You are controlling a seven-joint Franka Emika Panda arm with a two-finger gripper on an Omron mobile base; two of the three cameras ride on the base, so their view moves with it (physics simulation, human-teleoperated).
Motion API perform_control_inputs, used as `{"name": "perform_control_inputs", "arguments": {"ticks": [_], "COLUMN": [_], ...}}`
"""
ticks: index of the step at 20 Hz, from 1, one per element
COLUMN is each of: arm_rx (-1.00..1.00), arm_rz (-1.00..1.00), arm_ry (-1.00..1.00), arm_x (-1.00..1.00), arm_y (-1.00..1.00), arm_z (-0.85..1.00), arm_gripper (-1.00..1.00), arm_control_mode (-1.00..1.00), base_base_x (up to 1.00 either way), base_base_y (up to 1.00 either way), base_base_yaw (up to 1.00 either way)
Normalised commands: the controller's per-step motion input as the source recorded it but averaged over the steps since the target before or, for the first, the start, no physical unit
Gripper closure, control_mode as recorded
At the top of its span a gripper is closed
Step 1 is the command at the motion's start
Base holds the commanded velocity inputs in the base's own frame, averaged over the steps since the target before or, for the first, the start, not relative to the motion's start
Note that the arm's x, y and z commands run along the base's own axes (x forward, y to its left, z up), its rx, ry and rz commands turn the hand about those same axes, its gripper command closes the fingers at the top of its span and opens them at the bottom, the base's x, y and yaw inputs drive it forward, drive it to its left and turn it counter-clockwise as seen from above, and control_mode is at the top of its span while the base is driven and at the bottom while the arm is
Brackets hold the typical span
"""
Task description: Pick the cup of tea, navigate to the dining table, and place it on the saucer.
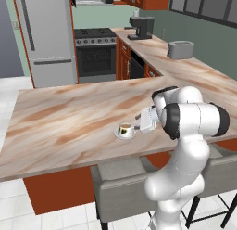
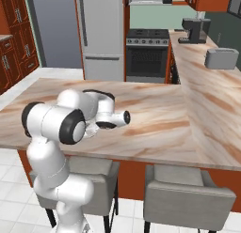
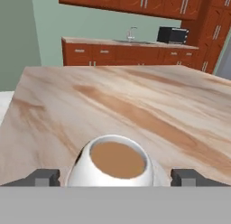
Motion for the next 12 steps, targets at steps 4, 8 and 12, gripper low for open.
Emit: {"name": "perform_control_inputs", "arguments": {"ticks": [4, 8, 12], "arm_rx": [0.0, 0.0, 0.0], "arm_rz": [-0.09, -0.16, -0.19], "arm_ry": [0.04, 0.11, 0.19], "arm_x": [-0.31, -0.78, -1.0], "arm_y": [0.0, 0.0, 0.0], "arm_z": [1.0, 1.0, 0.79], "arm_gripper": [-1.0, -1.0, -1.0], "arm_control_mode": [-1.0, -1.0, -1.0], "base_base_x": [0.0, 0.0, 0.0], "base_base_y": [0.0, 0.0, 0.0], "base_base_yaw": [0.0, 0.0, 0.0]}}
